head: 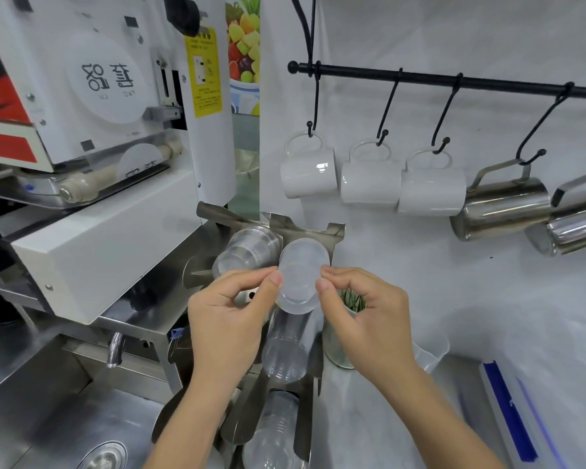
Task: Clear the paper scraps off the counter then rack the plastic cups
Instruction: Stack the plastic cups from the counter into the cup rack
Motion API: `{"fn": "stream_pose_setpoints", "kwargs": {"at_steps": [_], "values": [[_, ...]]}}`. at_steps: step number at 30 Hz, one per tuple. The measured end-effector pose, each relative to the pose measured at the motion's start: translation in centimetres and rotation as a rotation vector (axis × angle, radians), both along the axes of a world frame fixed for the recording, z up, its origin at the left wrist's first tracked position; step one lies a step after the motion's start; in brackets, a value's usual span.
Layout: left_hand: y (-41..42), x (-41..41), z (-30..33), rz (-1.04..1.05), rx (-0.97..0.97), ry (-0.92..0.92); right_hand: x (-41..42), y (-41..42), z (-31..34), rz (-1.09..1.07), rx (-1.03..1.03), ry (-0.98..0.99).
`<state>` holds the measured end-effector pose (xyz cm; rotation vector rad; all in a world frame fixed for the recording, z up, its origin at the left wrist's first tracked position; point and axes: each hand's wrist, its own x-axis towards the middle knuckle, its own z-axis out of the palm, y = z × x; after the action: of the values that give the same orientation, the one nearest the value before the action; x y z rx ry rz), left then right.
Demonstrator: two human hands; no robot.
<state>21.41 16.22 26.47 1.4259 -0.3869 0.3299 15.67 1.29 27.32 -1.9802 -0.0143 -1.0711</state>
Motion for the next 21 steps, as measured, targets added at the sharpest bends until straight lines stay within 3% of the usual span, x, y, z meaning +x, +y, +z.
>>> {"fn": "stream_pose_setpoints", "kwargs": {"at_steps": [11, 21], "values": [[0.0, 0.1, -0.3, 0.08, 0.046, -0.056, 0.5, -0.1, -0.3, -0.008, -0.115, -0.037], [1.0, -0.6, -0.9, 0.061, -0.067, 0.037, -1.7, 0.3, -0.3, 0.009, -0.024, 0.086]]}}
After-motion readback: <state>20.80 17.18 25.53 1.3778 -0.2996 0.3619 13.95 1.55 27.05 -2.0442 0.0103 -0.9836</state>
